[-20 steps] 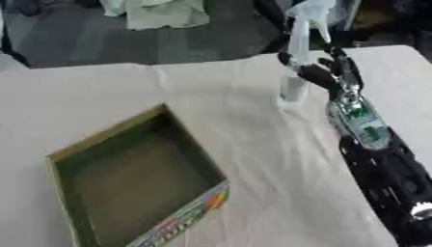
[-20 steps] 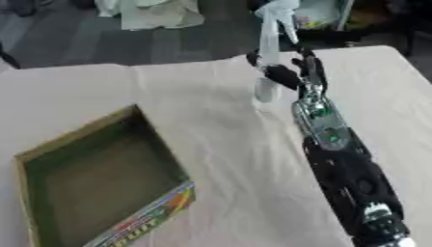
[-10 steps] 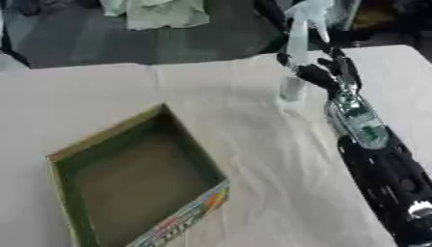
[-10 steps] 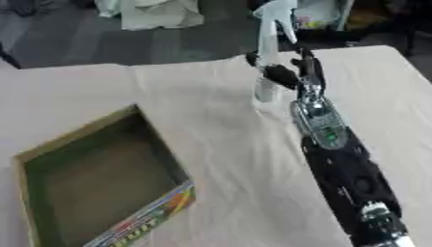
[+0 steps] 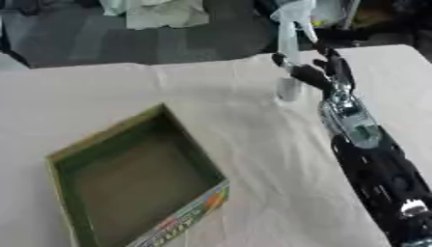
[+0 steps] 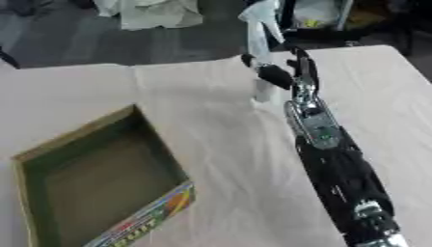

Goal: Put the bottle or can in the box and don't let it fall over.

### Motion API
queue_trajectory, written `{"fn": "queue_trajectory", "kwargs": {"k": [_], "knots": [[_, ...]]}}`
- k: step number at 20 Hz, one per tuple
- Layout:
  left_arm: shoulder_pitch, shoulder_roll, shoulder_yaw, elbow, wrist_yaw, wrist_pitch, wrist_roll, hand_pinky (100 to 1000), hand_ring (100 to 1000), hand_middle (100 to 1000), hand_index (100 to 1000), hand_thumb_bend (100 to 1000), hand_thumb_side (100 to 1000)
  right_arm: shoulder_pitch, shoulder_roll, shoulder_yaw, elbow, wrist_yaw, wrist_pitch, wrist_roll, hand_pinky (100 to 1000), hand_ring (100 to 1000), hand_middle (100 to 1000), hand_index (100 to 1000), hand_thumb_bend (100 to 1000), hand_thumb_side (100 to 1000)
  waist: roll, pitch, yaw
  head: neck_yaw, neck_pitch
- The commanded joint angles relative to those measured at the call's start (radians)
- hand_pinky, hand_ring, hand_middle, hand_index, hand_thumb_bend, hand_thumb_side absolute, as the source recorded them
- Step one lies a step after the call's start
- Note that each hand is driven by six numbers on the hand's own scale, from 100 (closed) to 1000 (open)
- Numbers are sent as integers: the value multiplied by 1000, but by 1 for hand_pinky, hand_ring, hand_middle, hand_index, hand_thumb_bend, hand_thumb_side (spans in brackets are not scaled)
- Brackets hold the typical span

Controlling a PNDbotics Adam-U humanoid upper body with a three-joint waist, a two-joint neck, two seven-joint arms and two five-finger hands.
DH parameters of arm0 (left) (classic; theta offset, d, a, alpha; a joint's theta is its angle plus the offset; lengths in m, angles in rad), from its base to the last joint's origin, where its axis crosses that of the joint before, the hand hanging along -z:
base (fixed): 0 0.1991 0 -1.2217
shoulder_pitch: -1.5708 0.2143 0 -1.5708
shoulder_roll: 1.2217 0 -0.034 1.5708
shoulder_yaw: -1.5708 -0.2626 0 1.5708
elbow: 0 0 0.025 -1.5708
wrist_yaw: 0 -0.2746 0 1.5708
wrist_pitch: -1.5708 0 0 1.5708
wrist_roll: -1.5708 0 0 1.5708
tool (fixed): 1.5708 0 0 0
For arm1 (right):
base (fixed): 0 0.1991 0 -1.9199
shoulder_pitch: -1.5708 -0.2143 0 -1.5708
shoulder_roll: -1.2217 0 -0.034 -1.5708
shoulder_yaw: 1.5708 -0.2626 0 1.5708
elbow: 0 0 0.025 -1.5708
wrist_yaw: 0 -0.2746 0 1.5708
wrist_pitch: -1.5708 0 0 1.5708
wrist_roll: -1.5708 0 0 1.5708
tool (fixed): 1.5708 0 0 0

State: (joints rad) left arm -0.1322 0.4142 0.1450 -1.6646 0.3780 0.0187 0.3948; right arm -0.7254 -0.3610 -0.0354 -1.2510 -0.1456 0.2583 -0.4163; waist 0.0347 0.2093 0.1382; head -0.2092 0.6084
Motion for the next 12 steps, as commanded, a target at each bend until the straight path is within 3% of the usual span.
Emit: {"fn": "queue_trajectory", "kwargs": {"k": [1, 12], "knots": [[-8, 16, 7, -11, 3, -3, -3, 791, 779, 733, 780, 596, 768, -27, -8, 1, -4, 9, 0, -7, 702, 948, 967, 873, 728, 218, 2, -12, 2, -3, -13], [-8, 15, 7, -10, 3, -3, -3, 792, 779, 733, 780, 595, 768, -31, -10, 0, 1, 10, -1, -15, 701, 947, 965, 870, 721, 218, 3, -10, 1, -3, -16]]}}
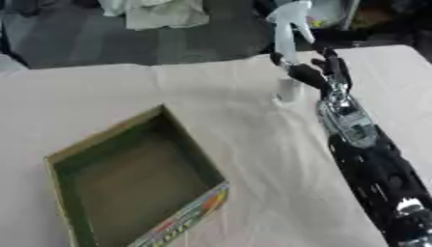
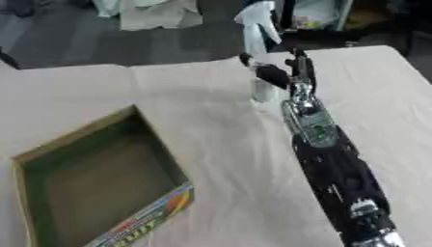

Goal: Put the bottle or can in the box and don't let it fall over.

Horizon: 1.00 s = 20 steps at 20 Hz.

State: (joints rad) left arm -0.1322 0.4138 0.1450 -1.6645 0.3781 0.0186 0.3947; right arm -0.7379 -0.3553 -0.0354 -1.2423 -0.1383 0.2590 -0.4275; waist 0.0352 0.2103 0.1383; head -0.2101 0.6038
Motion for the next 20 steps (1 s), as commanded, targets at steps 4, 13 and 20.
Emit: {"fn": "queue_trajectory", "kwargs": {"k": [4, 13, 20], "knots": [[-8, 15, 7, -10, 2, -4, -3, 792, 779, 733, 780, 594, 768, -19, -22, -2, -4, -2, -1, -7, 701, 947, 965, 870, 716, 216, 4, -11, 1, -3, -13], [-10, 15, 7, -11, 2, -4, -3, 792, 779, 733, 780, 594, 768, -29, -23, -3, 9, -1, 0, -17, 698, 943, 957, 864, 705, 209, 9, -8, -1, -6, -15], [-10, 14, 7, -11, 3, -4, -3, 792, 779, 733, 780, 593, 768, -35, -22, -7, 20, -4, 1, -32, 696, 938, 951, 859, 695, 207, 11, -7, 0, -11, -19]]}}
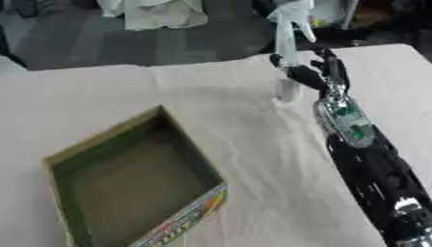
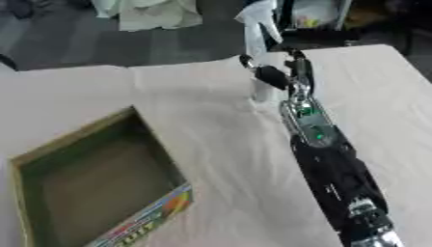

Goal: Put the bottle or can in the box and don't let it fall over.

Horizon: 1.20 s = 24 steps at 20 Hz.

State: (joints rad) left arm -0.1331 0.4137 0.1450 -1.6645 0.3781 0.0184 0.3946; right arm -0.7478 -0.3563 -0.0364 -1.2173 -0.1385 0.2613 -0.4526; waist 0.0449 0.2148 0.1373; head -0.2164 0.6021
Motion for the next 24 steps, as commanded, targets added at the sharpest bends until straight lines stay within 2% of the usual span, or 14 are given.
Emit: {"fn": "queue_trajectory", "kwargs": {"k": [1, 24], "knots": [[-9, 14, 7, -11, 3, -4, -3, 792, 779, 733, 780, 593, 768, -26, -20, -6, -3, -4, -2, -8, 696, 938, 951, 858, 694, 206, 2, -12, 1, -5, -18], [-10, 11, 6, -10, 4, -4, -4, 793, 780, 732, 780, 591, 769, -71, -8, -7, 53, 18, -1, -20, 693, 936, 950, 848, 689, 201, 5, -5, 4, -10, -28]]}}
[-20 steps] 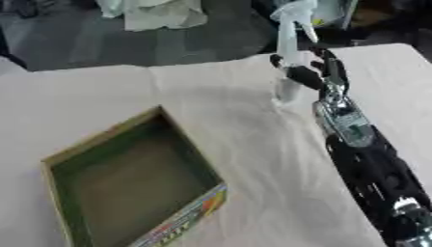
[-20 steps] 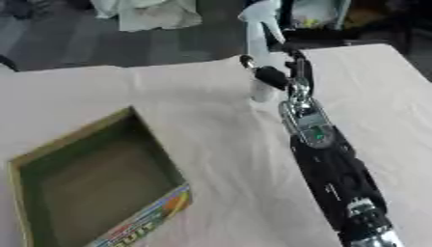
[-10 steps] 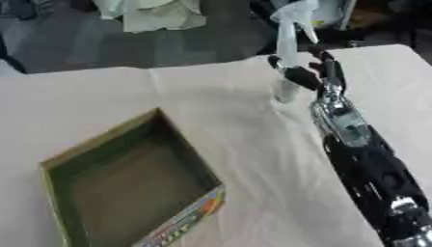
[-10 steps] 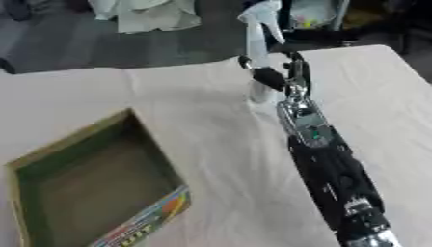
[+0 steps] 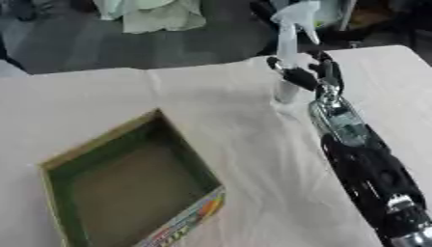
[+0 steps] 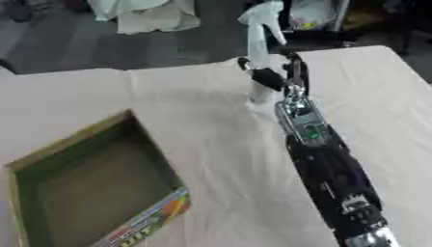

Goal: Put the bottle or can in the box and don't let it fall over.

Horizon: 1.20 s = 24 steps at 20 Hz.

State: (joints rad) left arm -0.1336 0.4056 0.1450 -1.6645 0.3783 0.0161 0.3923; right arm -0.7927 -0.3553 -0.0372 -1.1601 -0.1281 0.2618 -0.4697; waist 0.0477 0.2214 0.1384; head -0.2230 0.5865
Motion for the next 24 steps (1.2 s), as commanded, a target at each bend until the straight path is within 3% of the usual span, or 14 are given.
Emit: {"fn": "queue_trajectory", "kwargs": {"k": [1, 24], "knots": [[-10, 20, 7, -9, 4, -2, -2, 793, 780, 732, 780, 591, 769, -28, -9, -6, -3, 9, -2, -2, 693, 936, 950, 847, 688, 200, 2, -11, 3, -4, -13], [-12, 17, 6, -10, 5, -2, -3, 794, 779, 732, 780, 588, 770, -71, 7, -8, 43, 13, -13, -21, 682, 920, 935, 834, 661, 183, 4, -6, 6, -9, -20]]}}
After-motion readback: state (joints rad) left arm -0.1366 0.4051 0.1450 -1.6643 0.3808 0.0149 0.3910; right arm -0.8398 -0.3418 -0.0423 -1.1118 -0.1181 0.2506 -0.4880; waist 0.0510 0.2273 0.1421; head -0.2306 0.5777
